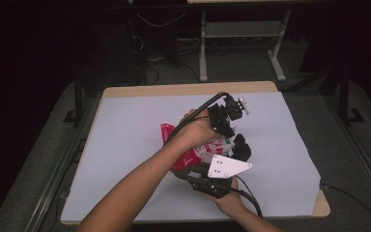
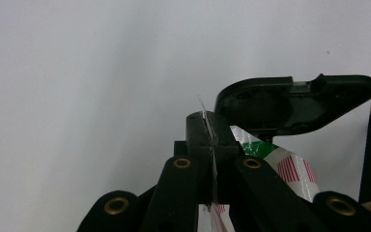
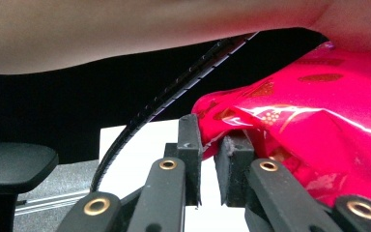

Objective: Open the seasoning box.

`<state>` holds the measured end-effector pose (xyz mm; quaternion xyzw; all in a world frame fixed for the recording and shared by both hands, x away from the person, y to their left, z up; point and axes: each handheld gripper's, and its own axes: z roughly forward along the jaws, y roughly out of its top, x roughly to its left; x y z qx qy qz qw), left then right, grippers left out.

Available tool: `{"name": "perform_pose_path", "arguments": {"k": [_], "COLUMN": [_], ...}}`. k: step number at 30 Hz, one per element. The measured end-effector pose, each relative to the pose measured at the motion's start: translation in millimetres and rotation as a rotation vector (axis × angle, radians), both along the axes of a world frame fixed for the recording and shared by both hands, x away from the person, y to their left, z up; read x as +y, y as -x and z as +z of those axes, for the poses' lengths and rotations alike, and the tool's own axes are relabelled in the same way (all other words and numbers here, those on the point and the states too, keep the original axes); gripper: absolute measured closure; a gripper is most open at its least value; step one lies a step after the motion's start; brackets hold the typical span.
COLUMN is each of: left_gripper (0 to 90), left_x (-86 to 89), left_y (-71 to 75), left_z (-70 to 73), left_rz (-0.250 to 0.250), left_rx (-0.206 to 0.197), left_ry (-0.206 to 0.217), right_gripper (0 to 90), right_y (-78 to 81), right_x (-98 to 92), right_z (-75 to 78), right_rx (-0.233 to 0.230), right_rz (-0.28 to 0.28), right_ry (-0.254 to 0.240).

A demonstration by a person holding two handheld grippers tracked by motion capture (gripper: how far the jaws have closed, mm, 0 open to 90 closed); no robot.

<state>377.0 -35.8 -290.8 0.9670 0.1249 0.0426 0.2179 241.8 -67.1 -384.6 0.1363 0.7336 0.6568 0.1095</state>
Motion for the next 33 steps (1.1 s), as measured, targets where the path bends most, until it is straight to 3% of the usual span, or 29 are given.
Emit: {"name": "perform_pose_path", "arguments": {"k": [18, 33], "left_gripper": [90.0, 90.0], "left_x": [2.7, -0.3], "left_y": [-11.4, -8.8], "left_z": [-3.2, -3.3], "left_rz": [0.029, 0.034], "left_rx": [-0.008, -0.022], "left_ry": [-0.037, -0.048], "right_gripper": [81.2, 81.2], "right_y": [-4.3, -4.0], "right_x": [-1.5, -4.3], "right_z": [0.5, 2.1], "right_rx": [0.024, 0.013], "right_rz": [0.002, -0.001], "right_ry": [-0.025, -0.028]}}
